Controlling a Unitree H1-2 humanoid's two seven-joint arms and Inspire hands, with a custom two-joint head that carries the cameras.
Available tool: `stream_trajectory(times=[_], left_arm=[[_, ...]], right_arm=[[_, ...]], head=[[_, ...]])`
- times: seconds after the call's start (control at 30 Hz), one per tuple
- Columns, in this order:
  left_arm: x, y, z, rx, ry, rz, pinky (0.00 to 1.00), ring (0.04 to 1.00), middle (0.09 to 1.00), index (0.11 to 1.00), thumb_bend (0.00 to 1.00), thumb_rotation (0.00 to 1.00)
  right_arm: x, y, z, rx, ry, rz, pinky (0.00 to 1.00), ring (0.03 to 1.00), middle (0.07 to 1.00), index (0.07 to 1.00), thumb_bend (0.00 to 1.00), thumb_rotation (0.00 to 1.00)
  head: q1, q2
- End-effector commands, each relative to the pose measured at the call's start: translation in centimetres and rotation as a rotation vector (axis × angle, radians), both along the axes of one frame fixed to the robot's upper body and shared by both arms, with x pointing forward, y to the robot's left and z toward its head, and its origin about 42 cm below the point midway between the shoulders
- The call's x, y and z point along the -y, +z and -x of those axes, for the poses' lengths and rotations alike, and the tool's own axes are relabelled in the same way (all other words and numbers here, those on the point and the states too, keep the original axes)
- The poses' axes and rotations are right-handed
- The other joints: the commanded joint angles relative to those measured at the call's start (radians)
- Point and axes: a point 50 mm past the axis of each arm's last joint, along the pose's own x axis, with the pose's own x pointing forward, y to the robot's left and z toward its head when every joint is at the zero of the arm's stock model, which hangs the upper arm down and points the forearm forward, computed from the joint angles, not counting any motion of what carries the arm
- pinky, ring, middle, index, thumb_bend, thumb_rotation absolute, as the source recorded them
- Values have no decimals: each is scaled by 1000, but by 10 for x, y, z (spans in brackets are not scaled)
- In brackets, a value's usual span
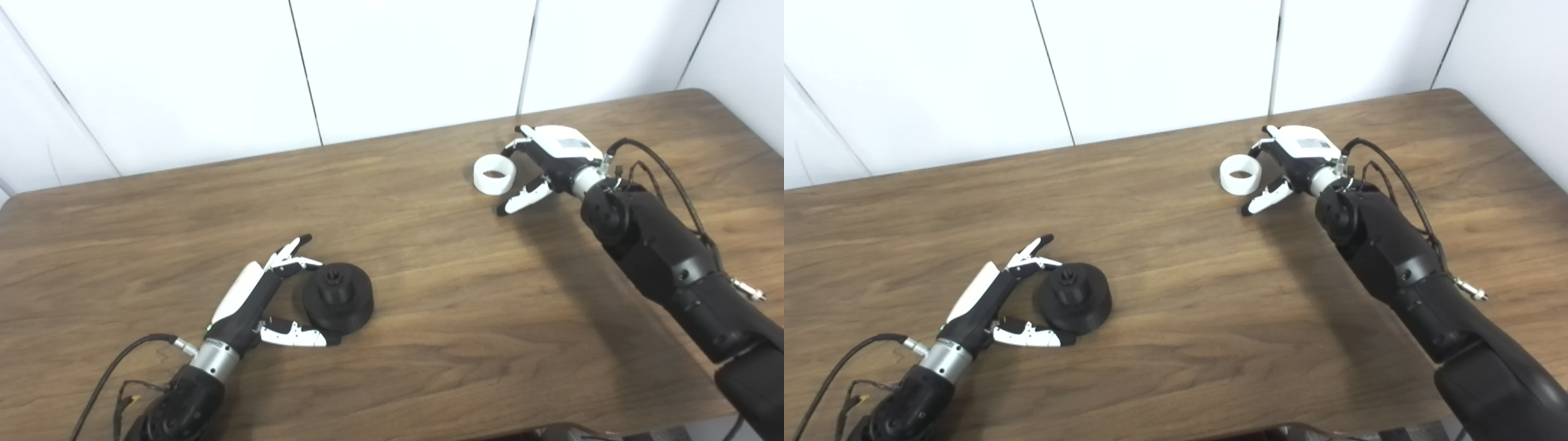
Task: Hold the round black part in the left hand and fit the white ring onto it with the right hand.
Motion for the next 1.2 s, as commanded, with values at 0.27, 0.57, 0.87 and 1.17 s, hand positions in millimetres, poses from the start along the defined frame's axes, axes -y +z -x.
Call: stream_trajectory(times=[0.27, 0.57, 0.87, 1.17], left_arm=[[-5, -8, 5, -57, -13, -36, 1000, 1000, 1000, 623, 900, 339], [-3, -7, 5, -43, -15, -52, 1000, 1000, 1000, 625, 903, 356], [-1, -6, 5, -34, -14, -54, 1000, 1000, 1000, 628, 898, 349], [-3, -5, 4, -37, -11, -49, 1000, 1000, 1000, 625, 908, 356]], right_arm=[[2, 7, -4, 100, -33, -9, 900, 955, 939, 722, 835, 434], [-13, 3, -12, 114, -65, -24, 907, 948, 932, 732, 825, 508], [-23, 2, -17, 98, -83, -36, 916, 957, 936, 755, 855, 515], [-30, -1, -18, 98, -90, -33, 923, 953, 934, 752, 862, 502]], head=[[4, 0], [11, 0], [20, 1], [21, 2]])
